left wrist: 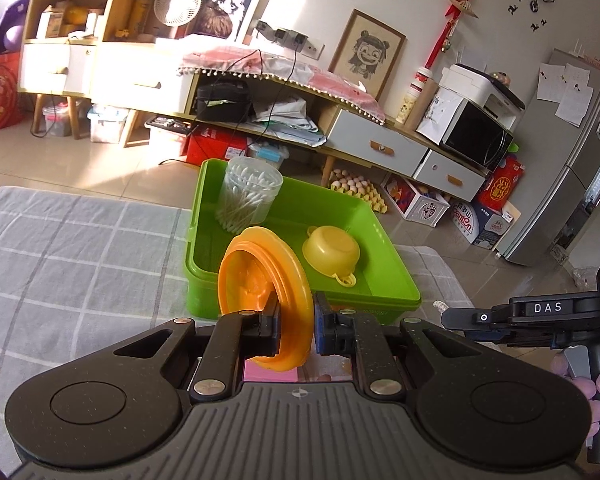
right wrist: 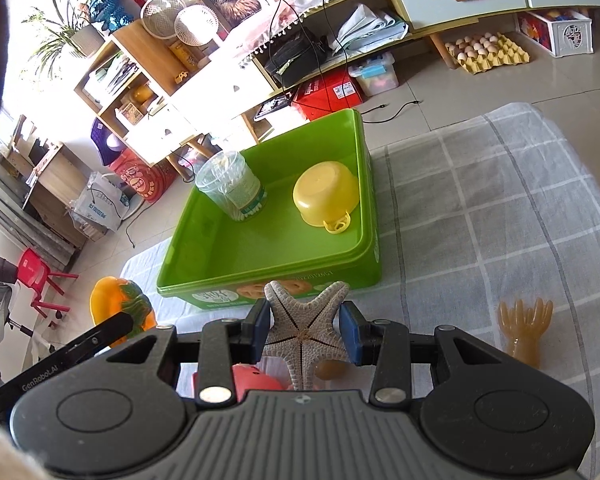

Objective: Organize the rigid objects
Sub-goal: 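Carry the starfish and orange juicer into the green bin with both grippers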

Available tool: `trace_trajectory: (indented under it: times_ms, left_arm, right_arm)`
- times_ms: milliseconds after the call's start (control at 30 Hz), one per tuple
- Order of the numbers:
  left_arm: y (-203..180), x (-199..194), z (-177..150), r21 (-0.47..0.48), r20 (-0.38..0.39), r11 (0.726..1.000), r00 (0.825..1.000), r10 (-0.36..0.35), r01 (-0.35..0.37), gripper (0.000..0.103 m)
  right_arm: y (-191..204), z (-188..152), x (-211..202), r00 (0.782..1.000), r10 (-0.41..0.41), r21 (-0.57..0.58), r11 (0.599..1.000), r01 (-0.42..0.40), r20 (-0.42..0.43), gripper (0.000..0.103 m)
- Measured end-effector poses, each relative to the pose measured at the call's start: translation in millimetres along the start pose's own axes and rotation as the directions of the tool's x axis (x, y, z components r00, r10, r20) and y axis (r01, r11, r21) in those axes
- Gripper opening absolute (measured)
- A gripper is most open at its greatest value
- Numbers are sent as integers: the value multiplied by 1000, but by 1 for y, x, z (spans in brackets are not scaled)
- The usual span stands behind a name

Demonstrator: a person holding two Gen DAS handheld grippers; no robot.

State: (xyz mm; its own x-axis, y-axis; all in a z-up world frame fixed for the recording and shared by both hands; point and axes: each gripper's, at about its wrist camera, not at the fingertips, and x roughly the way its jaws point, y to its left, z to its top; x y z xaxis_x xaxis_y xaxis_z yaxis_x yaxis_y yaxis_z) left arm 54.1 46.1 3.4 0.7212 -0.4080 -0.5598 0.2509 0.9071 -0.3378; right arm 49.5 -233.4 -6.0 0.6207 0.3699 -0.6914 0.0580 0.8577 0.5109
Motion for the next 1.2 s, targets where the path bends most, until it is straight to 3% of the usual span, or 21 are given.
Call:
trace_trajectory:
  times_ms: [433, 733, 1200]
  left_arm:
    - [-6, 18, 19, -24, -4, 999, 999, -36, 36, 13]
    - [-8, 44, 37, -17, -20, 999, 999, -47, 47, 13]
    - [3, 106, 50, 66, -139, 998, 990, 28, -18, 13]
  right_arm:
    - [0, 26, -8, 995, 45, 45, 998, -49, 94, 12]
    - [-6, 49, 9, 991, 54, 75, 995, -64, 123, 12]
    - [9, 71, 89, 998, 55, 59, 997, -55, 13, 13]
